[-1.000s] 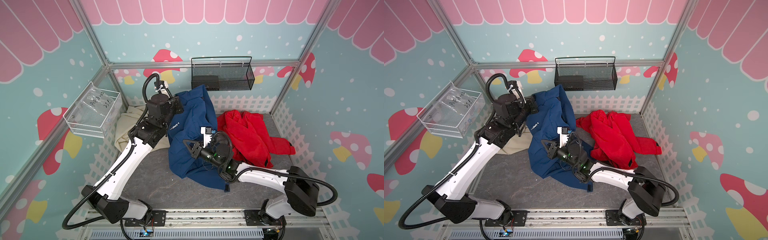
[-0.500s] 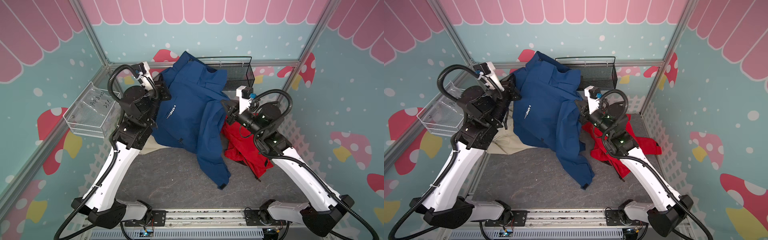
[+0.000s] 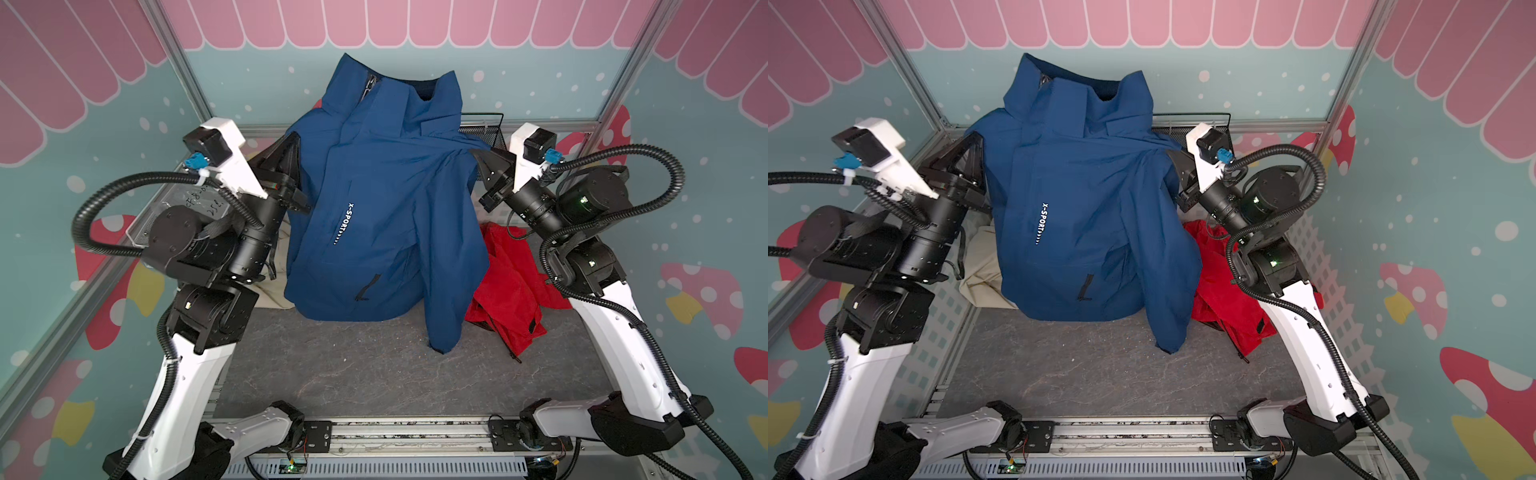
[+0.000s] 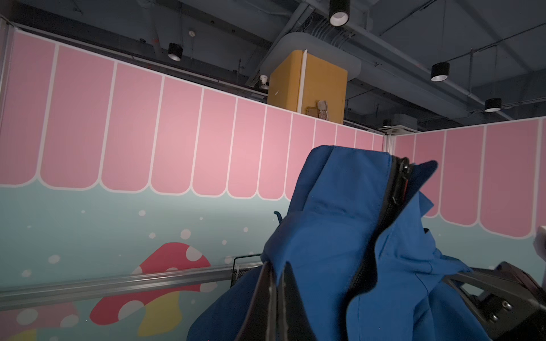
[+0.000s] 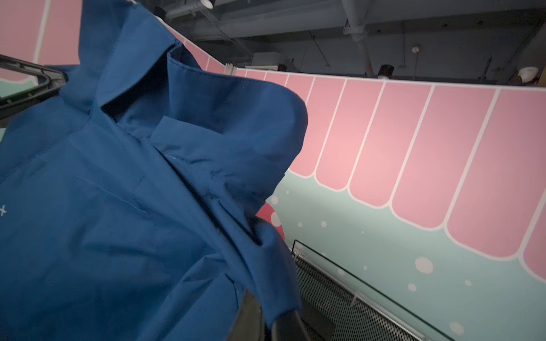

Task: Unzip the jacket
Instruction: Flatten out the jacket at the center of the board.

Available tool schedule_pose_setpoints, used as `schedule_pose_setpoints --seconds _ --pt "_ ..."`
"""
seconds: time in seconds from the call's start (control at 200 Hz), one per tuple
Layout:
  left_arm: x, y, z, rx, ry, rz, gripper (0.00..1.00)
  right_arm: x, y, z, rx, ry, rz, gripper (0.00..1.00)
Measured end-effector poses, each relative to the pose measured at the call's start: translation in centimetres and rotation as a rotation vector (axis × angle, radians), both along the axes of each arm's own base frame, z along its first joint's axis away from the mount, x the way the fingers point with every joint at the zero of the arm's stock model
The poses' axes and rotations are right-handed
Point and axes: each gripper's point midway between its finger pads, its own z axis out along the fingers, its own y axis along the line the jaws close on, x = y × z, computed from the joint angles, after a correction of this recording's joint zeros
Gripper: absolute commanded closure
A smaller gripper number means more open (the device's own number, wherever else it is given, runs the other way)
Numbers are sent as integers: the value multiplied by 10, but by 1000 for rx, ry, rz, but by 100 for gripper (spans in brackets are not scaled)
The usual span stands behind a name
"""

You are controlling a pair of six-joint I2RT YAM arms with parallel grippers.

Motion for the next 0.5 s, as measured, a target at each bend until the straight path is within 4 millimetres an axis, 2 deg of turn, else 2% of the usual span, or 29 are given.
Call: schedule_pose_setpoints --seconds 0.12,0.225,0.29,0.36,0.46,0.495 --pt "-13 2 5 -9 -20 -26 100 -12 0 17 13 -45 24 100" --pt "-1 3 -4 -8 31 7 100 0 3 14 13 -32 12 100" --pt "17 5 -17 -6 90 55 100 23 8 1 6 9 -11 100" --pt "41 5 -36 5 159 114 100 58 15 -24 -12 78 -39 100" --pt "81 6 -72 21 271 208 100 120 28 -81 -59 208 -76 100" --pt "99 9 -89 25 322 239 98 141 33 -105 -79 259 -85 88"
